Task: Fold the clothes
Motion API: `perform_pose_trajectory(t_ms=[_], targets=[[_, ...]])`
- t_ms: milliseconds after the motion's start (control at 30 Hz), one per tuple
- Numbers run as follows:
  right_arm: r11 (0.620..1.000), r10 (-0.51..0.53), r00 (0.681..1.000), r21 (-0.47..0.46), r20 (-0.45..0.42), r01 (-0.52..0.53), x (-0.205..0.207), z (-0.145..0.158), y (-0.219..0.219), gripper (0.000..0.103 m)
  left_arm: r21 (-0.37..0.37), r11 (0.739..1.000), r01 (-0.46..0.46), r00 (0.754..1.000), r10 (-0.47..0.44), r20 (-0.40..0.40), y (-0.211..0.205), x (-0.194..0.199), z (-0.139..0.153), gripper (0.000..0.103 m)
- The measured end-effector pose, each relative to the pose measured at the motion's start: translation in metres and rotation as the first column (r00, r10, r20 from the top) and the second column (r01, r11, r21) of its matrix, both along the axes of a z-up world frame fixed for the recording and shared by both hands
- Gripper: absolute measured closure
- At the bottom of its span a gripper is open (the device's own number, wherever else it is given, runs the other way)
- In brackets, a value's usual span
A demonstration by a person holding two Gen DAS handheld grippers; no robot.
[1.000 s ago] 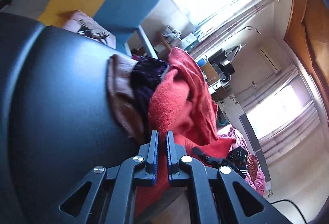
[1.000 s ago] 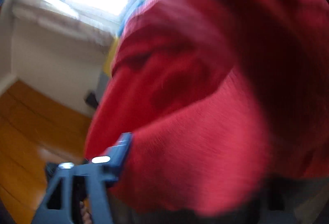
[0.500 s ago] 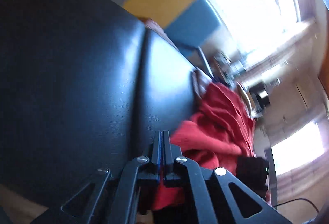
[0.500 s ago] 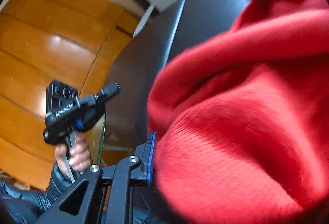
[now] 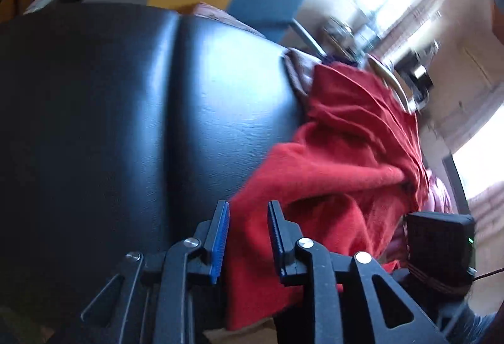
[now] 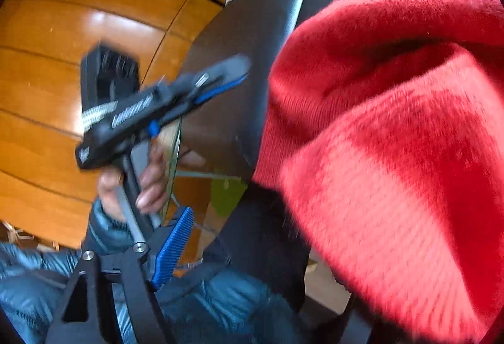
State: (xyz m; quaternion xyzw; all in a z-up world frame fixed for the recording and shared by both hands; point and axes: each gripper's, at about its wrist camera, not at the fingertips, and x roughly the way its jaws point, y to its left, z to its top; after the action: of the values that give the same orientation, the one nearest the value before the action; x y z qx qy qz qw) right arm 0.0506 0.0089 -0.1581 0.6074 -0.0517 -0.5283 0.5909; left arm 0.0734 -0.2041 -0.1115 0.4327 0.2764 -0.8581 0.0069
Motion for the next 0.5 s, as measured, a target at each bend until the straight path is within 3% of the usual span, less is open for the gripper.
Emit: perform_pose_trajectory(t_ms=[200,333,400,500], targets=[[0.995,0.027,0.999,-0.098,-0.036,-0.031,-0.008,0.038,0.054,0.011,-0.043,0.996,0.074,0.997,-0.074,-0.019,0.023,-0.052,0.017,0.074],[0.975,-0.173,0.979,-0.163,-0.112,0.153,-0.042,0.061,0.092,0.001,-0.045,0.994,0.102,0.995,-0.102,-0.007,0.033,-0.092,0.018,0.071],[0.935,-0.336,0.929,-0.173,-0.153,0.309,-0.068,0.064,0.108,0.000,-0.064,0.989,0.131,0.991,-0.131,0.004,0.041,-0.110,0.016,0.069],[0.846,-0.533,0.815,-0.187,-0.227,0.500,-0.102,0.059,0.132,0.000,-0.103,0.979,0.177,0.984,-0.175,0.031,0.053,-0.134,0.009,0.068]])
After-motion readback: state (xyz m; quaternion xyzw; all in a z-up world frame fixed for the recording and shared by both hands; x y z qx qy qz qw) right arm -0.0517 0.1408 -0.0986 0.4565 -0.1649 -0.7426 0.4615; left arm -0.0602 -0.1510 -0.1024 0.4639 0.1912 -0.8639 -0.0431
